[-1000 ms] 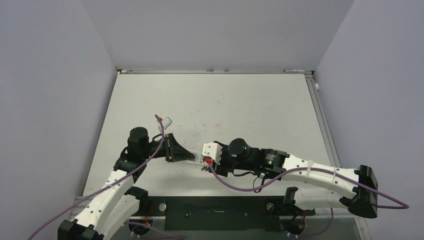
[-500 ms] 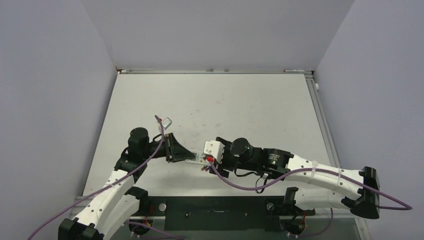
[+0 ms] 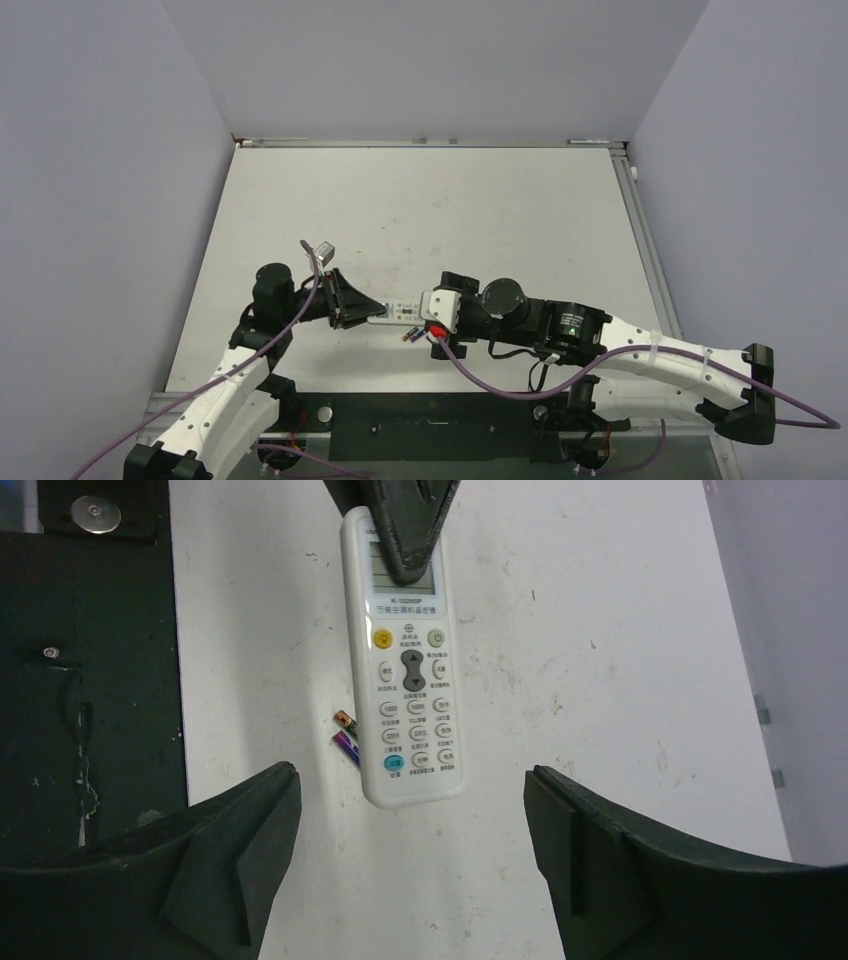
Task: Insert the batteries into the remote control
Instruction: Turn over the remote control.
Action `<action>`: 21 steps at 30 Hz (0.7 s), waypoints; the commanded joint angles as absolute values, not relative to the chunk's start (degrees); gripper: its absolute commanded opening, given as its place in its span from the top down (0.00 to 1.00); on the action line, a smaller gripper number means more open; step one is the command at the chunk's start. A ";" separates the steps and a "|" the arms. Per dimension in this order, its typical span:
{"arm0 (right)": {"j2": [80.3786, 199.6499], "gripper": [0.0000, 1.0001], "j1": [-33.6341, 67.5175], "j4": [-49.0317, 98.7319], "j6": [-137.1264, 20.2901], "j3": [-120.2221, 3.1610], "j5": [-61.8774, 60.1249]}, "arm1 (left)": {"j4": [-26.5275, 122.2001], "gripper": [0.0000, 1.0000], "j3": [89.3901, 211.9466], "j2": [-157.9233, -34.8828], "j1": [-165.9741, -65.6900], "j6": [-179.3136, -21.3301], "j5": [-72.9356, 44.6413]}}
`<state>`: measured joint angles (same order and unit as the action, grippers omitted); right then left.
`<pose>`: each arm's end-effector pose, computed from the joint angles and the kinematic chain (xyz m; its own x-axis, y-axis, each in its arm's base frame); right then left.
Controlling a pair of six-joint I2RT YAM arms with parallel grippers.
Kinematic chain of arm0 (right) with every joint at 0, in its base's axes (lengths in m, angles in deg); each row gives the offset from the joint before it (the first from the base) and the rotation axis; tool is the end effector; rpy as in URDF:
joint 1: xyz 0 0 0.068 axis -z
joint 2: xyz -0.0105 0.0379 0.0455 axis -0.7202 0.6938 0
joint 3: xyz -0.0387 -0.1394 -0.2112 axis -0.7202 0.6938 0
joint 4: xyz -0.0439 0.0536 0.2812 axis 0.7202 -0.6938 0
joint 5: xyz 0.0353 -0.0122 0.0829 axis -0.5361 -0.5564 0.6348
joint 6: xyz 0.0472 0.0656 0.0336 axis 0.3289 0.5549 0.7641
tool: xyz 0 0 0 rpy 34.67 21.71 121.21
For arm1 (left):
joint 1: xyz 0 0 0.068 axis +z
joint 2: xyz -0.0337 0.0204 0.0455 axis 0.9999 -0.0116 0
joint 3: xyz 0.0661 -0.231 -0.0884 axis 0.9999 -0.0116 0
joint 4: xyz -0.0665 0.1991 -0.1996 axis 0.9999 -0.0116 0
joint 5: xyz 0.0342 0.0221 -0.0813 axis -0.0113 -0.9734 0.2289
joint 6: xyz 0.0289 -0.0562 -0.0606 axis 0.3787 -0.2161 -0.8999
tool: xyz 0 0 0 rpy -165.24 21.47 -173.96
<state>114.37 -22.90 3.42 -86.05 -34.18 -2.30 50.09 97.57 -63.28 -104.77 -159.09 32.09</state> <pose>0.0978 0.2777 0.2898 0.1942 -0.4795 -0.8558 -0.9562 0.1023 -0.2743 0.2016 -0.1212 0.1877 -0.9497 -0.3052 -0.0705 0.0083 0.2003 -0.9797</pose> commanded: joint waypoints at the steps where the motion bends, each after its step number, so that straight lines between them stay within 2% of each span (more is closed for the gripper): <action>1: 114.40 0.19 -27.09 5.24 -92.55 -33.89 -7.02 | 54.61 1.00 96.67 -61.48 -102.44 -165.73 33.26; 10: 113.89 0.20 -39.09 14.74 -105.02 -27.39 -25.06 | 54.85 1.00 95.92 -59.27 -100.00 -170.20 35.29; 21: 117.96 0.25 -43.34 28.37 -117.03 -22.62 -38.27 | 53.95 1.00 96.27 -57.76 -99.61 -171.78 36.62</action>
<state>116.45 -42.33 19.77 -111.01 -23.65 -30.91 51.82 95.58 -58.86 -100.08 -170.19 35.02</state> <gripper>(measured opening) 0.764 0.209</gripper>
